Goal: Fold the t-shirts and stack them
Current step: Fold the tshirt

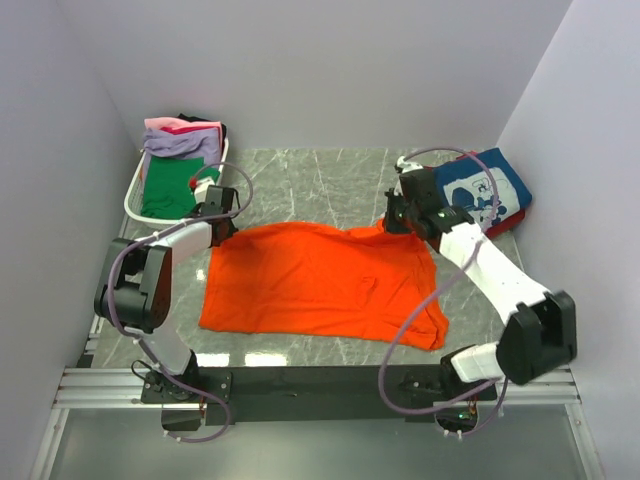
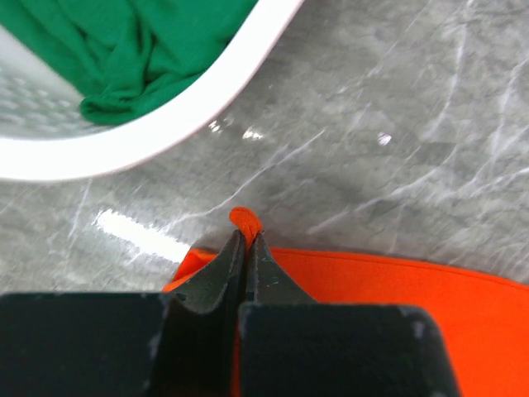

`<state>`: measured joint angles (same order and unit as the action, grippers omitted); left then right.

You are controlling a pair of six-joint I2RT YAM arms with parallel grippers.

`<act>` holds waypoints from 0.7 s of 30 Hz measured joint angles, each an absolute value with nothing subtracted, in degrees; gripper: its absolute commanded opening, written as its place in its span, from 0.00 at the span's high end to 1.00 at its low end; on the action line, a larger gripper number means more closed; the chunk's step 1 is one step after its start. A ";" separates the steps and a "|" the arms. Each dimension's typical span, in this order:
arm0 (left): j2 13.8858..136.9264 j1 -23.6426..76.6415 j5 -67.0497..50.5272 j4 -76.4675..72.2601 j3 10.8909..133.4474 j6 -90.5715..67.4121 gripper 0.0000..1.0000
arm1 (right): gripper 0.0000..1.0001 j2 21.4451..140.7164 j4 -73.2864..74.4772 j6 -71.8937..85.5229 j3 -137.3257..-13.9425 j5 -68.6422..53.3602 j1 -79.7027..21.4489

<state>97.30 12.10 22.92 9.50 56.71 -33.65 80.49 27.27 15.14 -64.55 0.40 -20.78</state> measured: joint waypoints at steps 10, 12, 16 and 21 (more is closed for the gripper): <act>93.01 12.86 25.28 10.35 52.95 -33.71 0.99 | 1.00 69.17 32.64 16.91 -58.35 5.17 -22.31; 91.96 13.06 25.54 10.81 52.34 -33.91 0.99 | 1.00 68.20 34.22 17.17 -57.49 5.50 -22.68; 89.10 13.34 26.13 11.60 50.00 -34.74 0.99 | 1.00 65.65 37.47 17.87 -56.66 6.09 -23.51; 83.37 13.45 26.52 12.78 45.36 -36.71 0.99 | 1.00 60.10 41.45 18.92 -56.18 6.63 -24.32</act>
